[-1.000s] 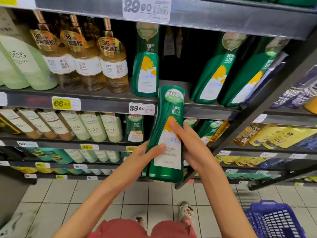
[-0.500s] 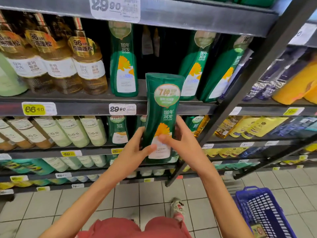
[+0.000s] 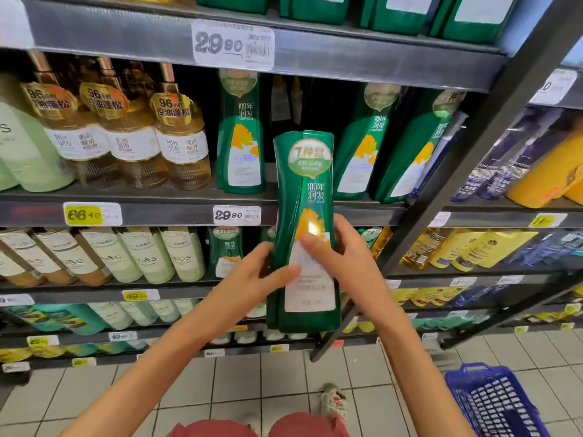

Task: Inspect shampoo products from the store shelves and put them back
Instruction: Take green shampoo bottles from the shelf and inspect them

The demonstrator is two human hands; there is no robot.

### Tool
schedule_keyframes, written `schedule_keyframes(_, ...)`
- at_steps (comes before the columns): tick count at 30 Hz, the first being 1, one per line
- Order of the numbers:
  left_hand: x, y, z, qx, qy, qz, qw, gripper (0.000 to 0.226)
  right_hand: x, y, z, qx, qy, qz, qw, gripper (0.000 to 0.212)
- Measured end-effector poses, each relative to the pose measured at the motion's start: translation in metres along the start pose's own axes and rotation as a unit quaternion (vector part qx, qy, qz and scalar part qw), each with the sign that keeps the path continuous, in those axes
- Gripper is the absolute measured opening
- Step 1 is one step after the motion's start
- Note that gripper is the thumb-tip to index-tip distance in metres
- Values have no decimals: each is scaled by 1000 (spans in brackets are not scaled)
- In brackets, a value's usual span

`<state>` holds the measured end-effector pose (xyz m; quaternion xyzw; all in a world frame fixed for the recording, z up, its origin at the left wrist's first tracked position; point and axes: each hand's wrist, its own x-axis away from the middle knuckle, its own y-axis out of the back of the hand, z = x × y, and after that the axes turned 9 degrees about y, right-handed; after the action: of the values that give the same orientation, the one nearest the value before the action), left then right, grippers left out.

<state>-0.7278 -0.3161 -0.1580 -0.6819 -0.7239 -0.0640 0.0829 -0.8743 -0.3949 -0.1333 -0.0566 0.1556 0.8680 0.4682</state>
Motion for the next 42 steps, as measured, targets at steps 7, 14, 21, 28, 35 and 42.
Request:
schedule_keyframes(7,-4,-6,-30,55,130,61,988,32,-13,3,14,-8,-188,9,982,59)
schedule_keyframes(14,-7,-18,-10,-99,-41,-128,986,52,14,-1,-11,3,-60,20,998,39)
schedule_keyframes(21,-62,-1,-31,-145,-72,-130,978,37,-34,0,-17,-12,-17,-78,997,41)
schedule_keyframes(28,-109,12,-50,-155,-113,-167,967,41,-86,-1,-11,23,31,-106,994,54)
schedule_keyframes(35,-126,12,-41,-141,-156,-220,953,48,-102,-9,-20,50,54,-142,987,55)
schedule_keyframes(42,-145,14,-32,-175,-142,-242,944,57,-108,-16,-32,96,56,-152,982,59)
